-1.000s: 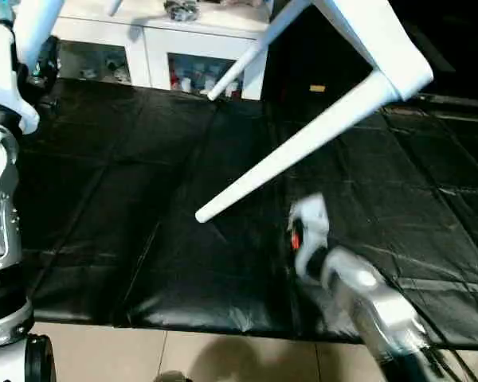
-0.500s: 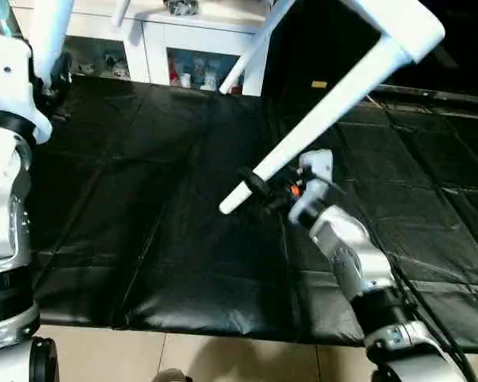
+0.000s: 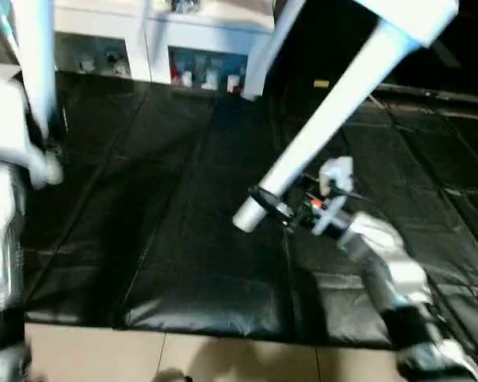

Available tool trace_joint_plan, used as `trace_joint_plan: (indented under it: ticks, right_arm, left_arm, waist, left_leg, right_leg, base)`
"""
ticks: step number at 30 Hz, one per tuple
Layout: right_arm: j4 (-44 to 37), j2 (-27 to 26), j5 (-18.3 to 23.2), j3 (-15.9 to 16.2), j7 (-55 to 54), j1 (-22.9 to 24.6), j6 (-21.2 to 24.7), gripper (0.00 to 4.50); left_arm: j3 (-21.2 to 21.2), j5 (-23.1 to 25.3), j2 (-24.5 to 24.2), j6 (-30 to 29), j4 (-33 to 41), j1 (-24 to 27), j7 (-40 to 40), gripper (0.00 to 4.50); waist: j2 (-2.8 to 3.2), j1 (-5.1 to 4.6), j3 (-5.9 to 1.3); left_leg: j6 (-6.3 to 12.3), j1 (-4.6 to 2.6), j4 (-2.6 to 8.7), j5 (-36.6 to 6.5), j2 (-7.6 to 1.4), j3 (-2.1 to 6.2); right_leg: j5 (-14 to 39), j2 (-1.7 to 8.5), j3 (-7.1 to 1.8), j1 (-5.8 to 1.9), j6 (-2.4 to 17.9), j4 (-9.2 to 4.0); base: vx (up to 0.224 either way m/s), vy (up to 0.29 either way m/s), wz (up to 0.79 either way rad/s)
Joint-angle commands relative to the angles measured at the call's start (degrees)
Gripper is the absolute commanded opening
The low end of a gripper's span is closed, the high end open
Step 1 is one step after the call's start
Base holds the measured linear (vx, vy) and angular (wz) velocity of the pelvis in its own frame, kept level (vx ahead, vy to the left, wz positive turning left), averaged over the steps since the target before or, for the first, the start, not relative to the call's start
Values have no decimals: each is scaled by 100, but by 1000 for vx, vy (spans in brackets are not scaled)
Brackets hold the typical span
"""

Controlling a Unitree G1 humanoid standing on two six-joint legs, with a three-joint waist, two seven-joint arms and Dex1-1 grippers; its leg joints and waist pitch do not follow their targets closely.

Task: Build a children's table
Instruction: Flip table

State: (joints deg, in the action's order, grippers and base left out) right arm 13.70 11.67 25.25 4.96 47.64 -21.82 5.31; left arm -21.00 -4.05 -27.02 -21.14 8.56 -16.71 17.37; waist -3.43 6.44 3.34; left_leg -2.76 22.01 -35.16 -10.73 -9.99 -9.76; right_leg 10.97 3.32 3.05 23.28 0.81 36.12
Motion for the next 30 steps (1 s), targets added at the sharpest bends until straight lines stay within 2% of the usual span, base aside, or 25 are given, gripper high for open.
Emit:
trace_joint_plan:
  ticks: [1, 3, 4, 5, 6, 8, 9, 10, 11, 12, 16, 17, 19, 20, 21, 22, 23, 24, 25, 26, 27, 28, 30]
  right_arm:
    - [-590, 45, 90, 266, 277, 56, 96, 450]
    - [-769, 135, 29, 313, 284, 179, 128, 450]
    - [-769, 135, 29, 313, 284, 179, 128, 450]
    - [-792, 145, 14, 312, 283, 199, 131, 450]
    - [-848, 171, -21, 310, 279, 246, 139, 450]
    - [-1176, 226, -1, 315, 218, 485, 309, 450]
    - [-1176, 226, -1, 315, 218, 485, 309, 450]
    - [-1283, 235, 17, 325, 198, 562, 369, 450]
    - [-1283, 235, 17, 325, 198, 562, 369, 450]
    - [-1398, 236, 27, 363, 153, 651, 443, 450]
    - [-1457, 196, -143, 443, -112, 892, 521, 450]
    - [-1396, 181, -184, 408, -171, 900, 480, 450]
    - [-1274, 151, -256, 279, -315, 949, 410, 450]
    - [-1267, 157, -254, 248, -324, 970, 407, 450]
    - [-1248, 164, -262, 189, -351, 1004, 389, 450]
    - [-1240, 166, -265, 172, -361, 1013, 383, 450]
    - [-1220, 172, -253, 115, -388, 1040, 379, 450]
    - [-1141, 181, -263, 41, -443, 1058, 330, 450]
    - [-1103, 186, -275, 26, -467, 1058, 298, 450]
    - [-958, 183, -313, -17, -536, 1021, 227, 450]
    - [-958, 183, -313, -17, -536, 1021, 227, 450]
    - [-899, 171, -334, -32, -559, 995, 191, 450]
    - [-696, 139, -443, -27, -604, 891, 31, 450]
  left_arm:
    - [266, -81, 99, -13, 246, 243, 251, 159]
    - [236, -49, 162, -71, 395, 563, 198, 159]
    - [236, -49, 162, -71, 395, 563, 198, 159]
    - [233, -43, 175, -79, 424, 625, 188, 159]
    - [226, -29, 208, -99, 493, 775, 163, 159]
    - [197, -36, 326, -84, 624, 1192, 92, 159]
    - [197, -36, 326, -84, 624, 1192, 92, 159]
    - [193, -41, 355, -72, 639, 1280, 77, 159]
    - [193, -41, 355, -72, 639, 1280, 77, 159]
    - [196, -48, 368, -59, 643, 1309, 74, 159]
    - [228, -60, 410, -157, 865, 1498, -43, 159]
    - [227, -50, 432, -189, 927, 1558, -73, 159]
    - [227, -22, 510, -288, 1163, 1794, -168, 159]
    - [230, -15, 533, -306, 1231, 1874, -180, 159]
    - [226, 1, 574, -341, 1352, 2034, -198, 159]
    - [223, 6, 585, -350, 1384, 2079, -203, 159]
    - [193, 18, 622, -369, 1482, 2225, -229, 159]
    - [121, 30, 660, -383, 1609, 2433, -263, 159]
    - [98, 25, 663, -387, 1649, 2498, -279, 159]
    - [-5, -1, 655, -407, 1746, 2646, -296, 159]
    - [-5, -1, 655, -407, 1746, 2646, -296, 159]
    - [-47, -27, 648, -417, 1778, 2681, -299, 159]
    - [-94, -171, 597, -362, 1766, 2652, -200, 159]
  waist:
    - [99, -25, -357]
    - [109, -23, -354]
    - [103, -41, -339]
    - [117, -27, -346]
    - [102, -30, -324]
    - [-38, -37, -306]
    - [9, -14, -295]
    - [0, -36, -325]
    - [0, -36, -325]
    - [-33, -44, -319]
    - [-23, -54, -316]
    - [12, -57, -307]
    - [-1, -99, -258]
    - [1, -116, -262]
    - [-5, -121, -268]
    - [21, -125, -269]
    - [-14, -147, -270]
    - [-33, -152, -257]
    - [-30, -153, -260]
    - [-105, -164, -254]
    - [-60, -157, -251]
    - [-60, -157, -251]
    - [-125, -141, -247]
  left_leg:
    - [-69, -127, 511, -1258, -349, 119]
    - [-70, -135, 522, -1333, -355, 126]
    - [-82, -124, 533, -1415, -353, 121]
    - [-130, -171, 531, -1606, -353, 125]
    - [-206, -178, 557, -1818, -365, 141]
    - [-230, -168, 588, -1885, -394, 151]
    - [-258, -182, 602, -1935, -400, 160]
    - [-259, -187, 597, -1894, -375, 161]
    - [-259, -187, 597, -1894, -375, 161]
    - [-267, -177, 602, -1939, -369, 164]
    - [-309, -186, 618, -2016, -373, 172]
    - [-331, -193, 624, -2074, -372, 175]
    - [-404, -250, 648, -2559, -366, 182]
    - [-425, -253, 647, -2693, -371, 207]
    - [-421, -256, 644, -2692, -371, 209]
    - [-424, -245, 647, -2685, -374, 221]
    - [-396, -242, 643, -2681, -371, 215]
    - [-357, -211, 646, -2644, -369, 215]
    - [-352, -220, 644, -2637, -366, 212]
    - [-332, -213, 640, -2634, -369, 209]
    - [-327, -215, 639, -2607, -358, 213]
    - [-327, -215, 639, -2607, -358, 213]
    - [-305, -224, 633, -2625, -352, 212]
  right_leg:
    - [1032, 470, -295, -233, 928, -427]
    - [1077, 470, -292, -219, 921, -444]
    - [1159, 464, -295, -209, 906, -458]
    - [1325, 466, -292, -180, 886, -484]
    - [1496, 461, -282, -172, 861, -507]
    - [1494, 464, -271, -193, 824, -519]
    - [1539, 477, -271, -186, 794, -518]
    - [1409, 462, -268, -193, 750, -514]
    - [1409, 462, -268, -193, 750, -514]
    - [1488, 472, -271, -201, 689, -531]
    - [1498, 475, -269, -199, 675, -539]
    - [1545, 476, -269, -193, 683, -545]
    - [2130, 481, -264, -167, 622, -636]
    - [2330, 499, -267, -181, 581, -655]
    - [2362, 497, -267, -178, 560, -662]
    - [2338, 502, -270, -185, 560, -654]
    - [2328, 484, -268, -176, 535, -657]
    - [2385, 496, -269, -187, 528, -665]
    - [2429, 494, -268, -183, 511, -676]
    - [2509, 491, -261, -176, 487, -686]
    - [2534, 489, -265, -169, 480, -682]
    - [2534, 489, -265, -169, 480, -682]
    - [2683, 497, -259, -141, 414, -691]
  base:
    - [0, 0, 0]
    - [0, 0, 0]
    - [0, 0, 0]
    - [0, 0, 0]
    - [0, 0, 0]
    - [0, 0, 0]
    - [0, 0, 0]
    - [0, 0, 0]
    - [0, 0, 0]
    - [0, 0, 0]
    - [0, 0, 0]
    - [0, 0, 0]
    - [0, 0, 0]
    - [0, 0, 0]
    - [0, 0, 0]
    - [0, 0, 0]
    - [0, 0, 0]
    - [0, 0, 0]
    - [0, 0, 0]
    - [0, 0, 0]
    - [0, 0, 0]
    - [0, 0, 0]
    - [0, 0, 0]
